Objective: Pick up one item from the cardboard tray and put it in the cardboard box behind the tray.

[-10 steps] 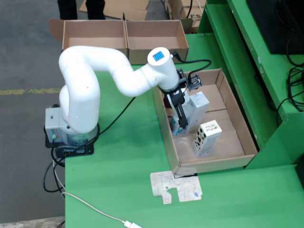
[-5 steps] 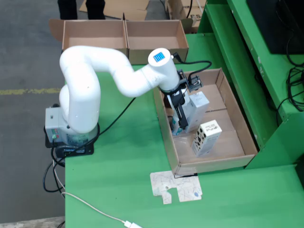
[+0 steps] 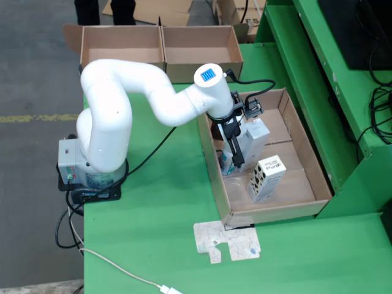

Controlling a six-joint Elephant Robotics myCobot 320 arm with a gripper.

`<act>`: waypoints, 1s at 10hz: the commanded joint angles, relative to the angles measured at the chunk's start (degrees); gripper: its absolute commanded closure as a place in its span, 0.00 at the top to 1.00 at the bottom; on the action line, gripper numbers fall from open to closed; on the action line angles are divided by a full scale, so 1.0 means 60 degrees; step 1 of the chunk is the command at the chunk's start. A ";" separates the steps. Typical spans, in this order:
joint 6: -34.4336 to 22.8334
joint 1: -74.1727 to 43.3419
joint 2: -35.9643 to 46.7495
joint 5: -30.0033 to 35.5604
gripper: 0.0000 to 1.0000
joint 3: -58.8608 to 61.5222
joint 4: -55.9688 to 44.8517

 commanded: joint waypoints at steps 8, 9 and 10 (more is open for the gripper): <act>-0.0348 -0.0445 -0.0458 0.0240 1.00 0.0942 0.0026; -0.0351 -0.0445 -0.0564 0.0245 1.00 0.1021 0.0022; -0.0351 -0.0445 -0.0564 0.0245 1.00 0.1021 0.0022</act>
